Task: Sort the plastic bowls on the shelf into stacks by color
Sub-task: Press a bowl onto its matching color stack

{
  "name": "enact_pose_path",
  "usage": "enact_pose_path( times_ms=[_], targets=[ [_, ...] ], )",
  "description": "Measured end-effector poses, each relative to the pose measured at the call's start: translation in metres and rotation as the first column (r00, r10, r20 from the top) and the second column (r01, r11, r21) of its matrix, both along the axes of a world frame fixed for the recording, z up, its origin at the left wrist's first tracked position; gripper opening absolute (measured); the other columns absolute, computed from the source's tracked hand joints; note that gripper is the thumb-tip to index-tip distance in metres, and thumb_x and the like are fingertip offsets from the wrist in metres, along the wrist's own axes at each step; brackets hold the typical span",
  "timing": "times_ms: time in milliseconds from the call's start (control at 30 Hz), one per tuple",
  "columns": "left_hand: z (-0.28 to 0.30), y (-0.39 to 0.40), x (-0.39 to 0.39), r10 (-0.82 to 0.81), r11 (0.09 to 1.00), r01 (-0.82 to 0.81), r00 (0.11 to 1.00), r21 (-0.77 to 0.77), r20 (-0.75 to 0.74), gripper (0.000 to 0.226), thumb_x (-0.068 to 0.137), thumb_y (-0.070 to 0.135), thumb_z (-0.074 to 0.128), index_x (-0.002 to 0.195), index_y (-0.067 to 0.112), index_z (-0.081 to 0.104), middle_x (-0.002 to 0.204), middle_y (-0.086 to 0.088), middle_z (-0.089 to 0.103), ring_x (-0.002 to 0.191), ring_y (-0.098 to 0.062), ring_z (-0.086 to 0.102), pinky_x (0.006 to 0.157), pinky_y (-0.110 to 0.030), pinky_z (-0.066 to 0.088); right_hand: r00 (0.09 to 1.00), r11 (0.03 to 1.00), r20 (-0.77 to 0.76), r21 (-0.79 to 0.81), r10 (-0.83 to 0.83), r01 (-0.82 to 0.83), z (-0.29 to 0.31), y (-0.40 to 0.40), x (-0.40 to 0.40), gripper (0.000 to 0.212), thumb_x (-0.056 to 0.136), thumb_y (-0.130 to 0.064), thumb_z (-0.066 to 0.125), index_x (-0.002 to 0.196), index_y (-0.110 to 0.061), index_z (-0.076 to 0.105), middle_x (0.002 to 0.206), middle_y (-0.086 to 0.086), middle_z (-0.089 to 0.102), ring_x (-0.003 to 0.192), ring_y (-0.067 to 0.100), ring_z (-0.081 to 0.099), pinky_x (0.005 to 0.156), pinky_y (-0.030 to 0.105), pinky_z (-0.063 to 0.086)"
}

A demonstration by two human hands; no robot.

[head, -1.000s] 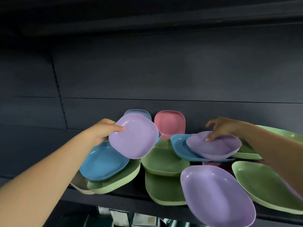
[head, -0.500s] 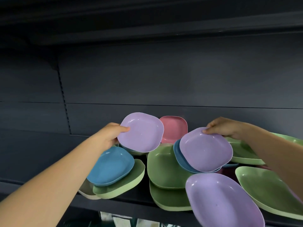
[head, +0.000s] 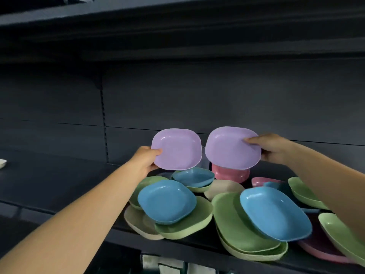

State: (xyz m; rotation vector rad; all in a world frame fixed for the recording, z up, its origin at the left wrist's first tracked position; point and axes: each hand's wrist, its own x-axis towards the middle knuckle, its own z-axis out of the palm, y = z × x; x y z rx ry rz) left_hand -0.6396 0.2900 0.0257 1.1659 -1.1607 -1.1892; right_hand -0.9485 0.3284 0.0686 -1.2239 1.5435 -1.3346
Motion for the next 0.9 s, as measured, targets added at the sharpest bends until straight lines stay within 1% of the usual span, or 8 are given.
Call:
enact_pose_path(
  times_ms=[100,233,333,467,600,700,767,900],
  targets=[
    [0.001,-0.002,0.042,0.058,0.998,-0.058,0.998,-0.021,-0.012,0.028,0.095,0.005,0.05,0.122,-0.001,0.053,0.113,-0.013,0.059,0.098,-0.027,0.058,0.08,-0.035,0.049,0.998,0.999,-0.041,-0.008,0.048,-0.048,0.006,-0.007,0.051,0.037,0.086,-0.007,0.066,0.118,0.007,0.056,0.114,0.018,0.062,0.097,0.03,0.059,0.075,0.033,0.05],
    [-0.004,-0.002,0.105,0.117,0.993,-0.117,0.993,-0.021,-0.024,0.025,0.095,0.005,0.049,0.119,0.001,0.055,0.114,-0.012,0.06,0.096,-0.026,0.058,0.08,-0.035,0.05,1.0,0.997,0.008,-0.077,0.026,-0.025,0.007,-0.015,0.13,0.027,0.087,-0.003,0.063,0.112,0.004,0.055,0.101,0.015,0.06,0.079,0.025,0.059,0.065,0.029,0.049],
    [-0.005,-0.005,0.154,0.123,0.992,-0.123,0.992,-0.013,0.002,0.02,0.094,0.005,0.049,0.113,0.004,0.057,0.112,-0.01,0.061,0.096,-0.026,0.059,0.08,-0.033,0.05,0.999,0.997,0.03,-0.078,0.02,-0.017,0.003,-0.018,0.188,0.022,0.088,-0.006,0.063,0.108,0.001,0.056,0.101,0.015,0.06,0.086,0.027,0.057,0.067,0.029,0.047],
    [-0.005,-0.004,0.226,0.117,0.992,-0.115,0.993,-0.059,0.03,0.013,0.093,0.006,0.049,0.097,0.01,0.06,0.106,-0.009,0.064,0.097,-0.026,0.062,0.079,-0.033,0.051,0.996,0.992,0.046,-0.099,0.078,-0.073,-0.005,-0.022,0.265,0.004,0.09,-0.006,0.059,0.092,-0.002,0.06,0.086,0.011,0.059,0.074,0.021,0.054,0.065,0.026,0.044],
    [-0.014,0.005,0.312,0.184,0.981,-0.177,0.98,-0.081,0.08,0.01,0.092,0.008,0.049,0.092,0.008,0.059,0.101,-0.009,0.064,0.092,-0.026,0.061,0.081,-0.033,0.052,0.985,0.984,0.05,-0.083,0.165,-0.161,-0.017,-0.031,0.349,0.016,0.091,-0.008,0.059,0.106,-0.003,0.059,0.088,0.007,0.062,0.074,0.019,0.059,0.061,0.025,0.047],
    [-0.018,0.012,0.38,0.237,0.97,-0.234,0.971,-0.068,0.04,0.009,0.092,0.008,0.053,0.086,0.011,0.059,0.104,-0.009,0.064,0.096,-0.027,0.062,0.082,-0.034,0.051,0.972,0.969,0.009,-0.073,0.236,-0.234,-0.021,-0.041,0.413,0.013,0.092,-0.009,0.058,0.105,-0.005,0.06,0.094,0.006,0.064,0.078,0.019,0.061,0.061,0.027,0.048],
    [-0.02,0.016,0.42,0.262,0.964,-0.262,0.965,-0.048,-0.001,0.004,0.091,0.006,0.057,0.09,0.01,0.058,0.103,-0.008,0.063,0.095,-0.026,0.061,0.082,-0.034,0.05,0.963,0.961,-0.021,-0.066,0.268,-0.269,-0.022,-0.048,0.454,0.009,0.092,-0.009,0.058,0.1,-0.007,0.062,0.096,0.006,0.065,0.08,0.019,0.062,0.063,0.028,0.05],
    [-0.021,0.015,0.495,0.315,0.947,-0.315,0.949,-0.063,-0.004,0.02,0.087,0.004,0.063,0.105,0.011,0.059,0.108,-0.008,0.064,0.1,-0.026,0.061,0.085,-0.035,0.051,0.94,0.939,-0.078,-0.07,0.332,-0.337,-0.02,-0.068,0.532,0.012,0.092,-0.011,0.058,0.103,-0.008,0.063,0.1,0.007,0.066,0.086,0.023,0.063,0.074,0.033,0.054]
  ],
)
